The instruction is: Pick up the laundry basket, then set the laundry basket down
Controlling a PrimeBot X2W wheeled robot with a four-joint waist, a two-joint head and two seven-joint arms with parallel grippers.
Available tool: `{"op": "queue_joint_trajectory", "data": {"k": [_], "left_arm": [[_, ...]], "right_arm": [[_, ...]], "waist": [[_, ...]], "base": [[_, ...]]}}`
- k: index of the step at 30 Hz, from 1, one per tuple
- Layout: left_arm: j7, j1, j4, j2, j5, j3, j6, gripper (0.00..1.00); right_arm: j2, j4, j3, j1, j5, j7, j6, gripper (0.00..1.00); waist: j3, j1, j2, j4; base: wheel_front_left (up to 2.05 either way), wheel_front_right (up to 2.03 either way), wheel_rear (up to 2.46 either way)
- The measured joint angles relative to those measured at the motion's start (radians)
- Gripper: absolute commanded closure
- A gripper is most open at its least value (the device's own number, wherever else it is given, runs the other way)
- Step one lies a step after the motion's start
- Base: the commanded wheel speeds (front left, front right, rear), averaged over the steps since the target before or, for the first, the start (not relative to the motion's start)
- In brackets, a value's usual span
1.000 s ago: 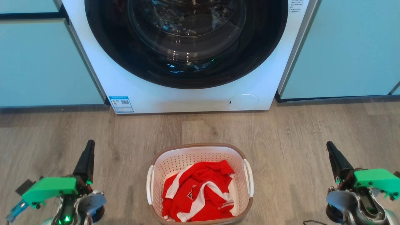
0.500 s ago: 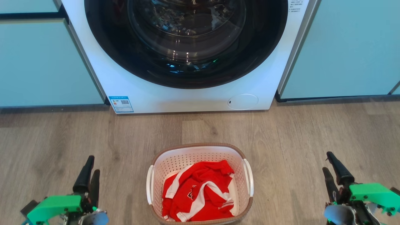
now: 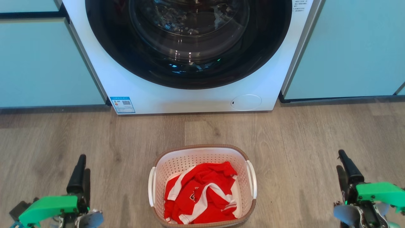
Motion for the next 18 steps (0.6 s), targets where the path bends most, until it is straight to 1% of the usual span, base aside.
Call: {"op": "queue_joint_trajectory", "data": {"k": [5,8,11,12,18], "left_arm": [[-0.01,-0.005,-0.025,-0.001,0.062,0.011,0.0,0.0],[-0.021,-0.018,-0.035,-0.001,0.096,0.034,0.0,0.0],[-0.028,-0.019,-0.056,-0.001,0.14,0.036,0.0,0.0],[-0.028,-0.019,-0.056,-0.001,0.14,0.036,0.0,0.0],[-0.05,-0.022,-0.11,-0.002,0.244,0.061,0.004,0.0]], "right_arm": [[0.0,-0.013,-0.014,-0.002,-0.054,-0.013,0.0,0.0],[0.0,-0.034,-0.016,-0.009,-0.102,-0.023,0.0,0.0],[0.0,-0.059,-0.018,-0.027,-0.149,-0.032,0.0,0.0],[0.0,-0.059,-0.018,-0.027,-0.149,-0.032,0.0,0.0],[0.0,-0.103,-0.01,-0.041,-0.285,-0.045,0.0,0.0]], "waist": [[0.001,0.0,0.0,0.001],[0.002,0.0,0.0,0.002],[0.003,0.0,0.0,0.003],[0.003,0.0,0.0,0.003],[0.005,0.0,0.0,0.006]], "base": [[0.0,0.0,0.0],[0.0,0.0,0.0],[0.0,0.0,0.0],[0.0,0.0,0.0],[0.0,0.0,0.0]]}}
